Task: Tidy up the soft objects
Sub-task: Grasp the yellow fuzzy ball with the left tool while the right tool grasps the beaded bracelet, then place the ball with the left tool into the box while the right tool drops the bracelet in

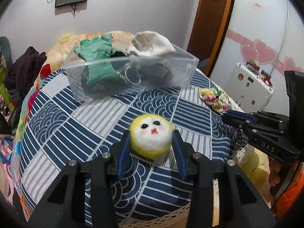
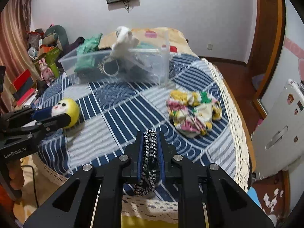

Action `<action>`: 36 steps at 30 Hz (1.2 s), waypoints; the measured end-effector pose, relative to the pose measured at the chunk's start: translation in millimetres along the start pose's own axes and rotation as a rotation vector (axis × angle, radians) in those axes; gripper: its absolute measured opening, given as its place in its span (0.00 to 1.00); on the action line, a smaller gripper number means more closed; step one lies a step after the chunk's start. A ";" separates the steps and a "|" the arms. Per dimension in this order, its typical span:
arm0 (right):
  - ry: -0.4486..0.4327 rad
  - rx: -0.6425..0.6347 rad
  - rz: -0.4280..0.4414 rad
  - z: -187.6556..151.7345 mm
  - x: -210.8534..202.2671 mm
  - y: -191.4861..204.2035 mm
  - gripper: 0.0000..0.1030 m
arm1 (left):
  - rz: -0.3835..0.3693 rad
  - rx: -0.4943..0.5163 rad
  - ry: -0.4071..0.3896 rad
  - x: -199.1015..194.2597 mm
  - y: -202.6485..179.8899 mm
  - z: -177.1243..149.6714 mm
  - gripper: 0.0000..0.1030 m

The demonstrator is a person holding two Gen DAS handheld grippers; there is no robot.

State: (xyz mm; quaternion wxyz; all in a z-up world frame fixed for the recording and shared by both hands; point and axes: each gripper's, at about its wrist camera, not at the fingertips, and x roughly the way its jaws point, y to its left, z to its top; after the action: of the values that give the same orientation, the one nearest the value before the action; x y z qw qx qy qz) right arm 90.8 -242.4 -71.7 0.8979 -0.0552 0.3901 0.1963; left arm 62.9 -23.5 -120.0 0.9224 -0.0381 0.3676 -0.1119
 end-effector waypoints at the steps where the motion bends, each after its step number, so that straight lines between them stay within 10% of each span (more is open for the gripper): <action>1: -0.010 -0.001 0.000 3.0 -1.3 0.4 0.12 | 0.000 -0.003 -0.008 -1.9 1.1 2.4 0.41; 20: -0.262 -0.043 0.014 105.9 -15.1 16.5 0.12 | 0.087 -0.021 -0.169 -14.6 29.9 82.8 0.41; 36: -0.217 -0.027 -0.026 146.6 34.5 14.6 0.12 | 0.112 -0.031 -0.127 33.0 45.7 124.8 0.41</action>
State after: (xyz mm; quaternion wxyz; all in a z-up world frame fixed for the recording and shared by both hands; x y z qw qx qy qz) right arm 205.9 -181.4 5.2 0.9365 -0.0510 0.2871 0.1946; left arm 180.0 11.7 -58.4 0.9480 -0.0386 0.3116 -0.0520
